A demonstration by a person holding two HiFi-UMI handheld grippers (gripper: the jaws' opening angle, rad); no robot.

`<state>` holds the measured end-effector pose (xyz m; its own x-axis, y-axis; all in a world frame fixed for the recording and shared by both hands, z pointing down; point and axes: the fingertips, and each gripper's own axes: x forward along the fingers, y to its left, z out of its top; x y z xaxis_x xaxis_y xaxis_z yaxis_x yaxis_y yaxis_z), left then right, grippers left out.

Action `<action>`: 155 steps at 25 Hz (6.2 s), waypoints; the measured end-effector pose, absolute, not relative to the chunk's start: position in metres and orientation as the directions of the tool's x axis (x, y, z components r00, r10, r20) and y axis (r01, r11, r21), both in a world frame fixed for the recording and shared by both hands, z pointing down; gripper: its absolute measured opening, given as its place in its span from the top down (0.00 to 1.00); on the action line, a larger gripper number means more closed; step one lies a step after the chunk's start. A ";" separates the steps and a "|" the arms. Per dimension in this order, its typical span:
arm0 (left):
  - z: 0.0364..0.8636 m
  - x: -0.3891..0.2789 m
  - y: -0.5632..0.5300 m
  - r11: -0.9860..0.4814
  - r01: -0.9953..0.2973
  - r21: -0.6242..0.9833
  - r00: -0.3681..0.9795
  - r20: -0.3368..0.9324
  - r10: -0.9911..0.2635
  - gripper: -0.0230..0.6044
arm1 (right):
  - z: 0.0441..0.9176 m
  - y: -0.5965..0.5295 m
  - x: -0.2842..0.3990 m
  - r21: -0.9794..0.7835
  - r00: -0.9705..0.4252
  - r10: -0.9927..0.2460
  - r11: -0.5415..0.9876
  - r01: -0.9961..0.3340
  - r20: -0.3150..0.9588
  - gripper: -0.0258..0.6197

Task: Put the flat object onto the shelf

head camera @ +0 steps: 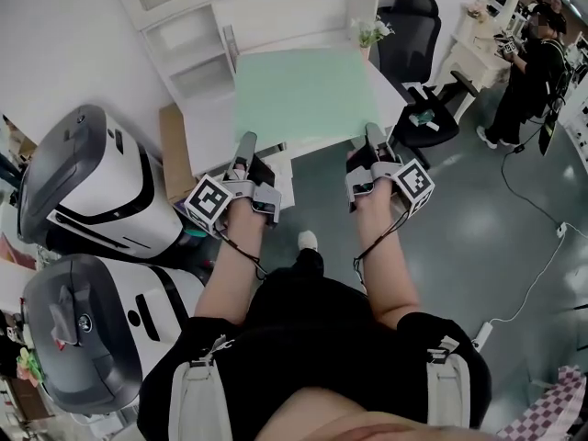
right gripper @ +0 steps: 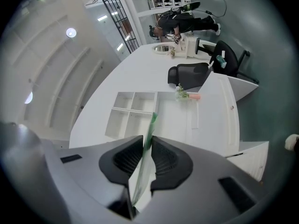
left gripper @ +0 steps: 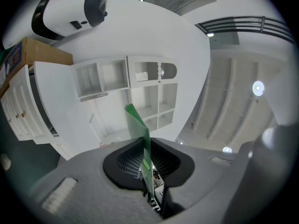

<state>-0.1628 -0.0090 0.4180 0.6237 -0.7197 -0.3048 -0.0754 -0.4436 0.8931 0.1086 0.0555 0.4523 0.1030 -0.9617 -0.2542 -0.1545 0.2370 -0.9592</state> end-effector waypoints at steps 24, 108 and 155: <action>0.373 -0.078 -0.255 -0.485 -0.074 0.872 0.593 -0.352 -0.724 0.89 | 0.396 -0.211 0.198 -0.943 0.011 -0.961 0.267 -0.200 -0.275 0.87; 0.266 -0.054 -0.549 -0.453 -0.244 0.857 0.338 -0.363 -0.868 0.87 | 0.283 -0.578 0.226 -0.919 -0.332 -0.872 0.393 -0.038 -0.360 0.86; 0.252 -0.072 -0.589 -0.386 -0.632 0.672 0.286 -0.260 -0.922 0.76 | 0.258 -0.589 0.237 -0.767 -0.292 -0.905 0.420 -0.486 -0.310 0.77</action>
<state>-0.0724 -0.5895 0.2516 0.2862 -0.9222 -0.2599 -0.6320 -0.3856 0.6722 0.2369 -0.5889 0.2581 -0.2920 -0.9047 -0.3103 -0.4859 0.4198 -0.7666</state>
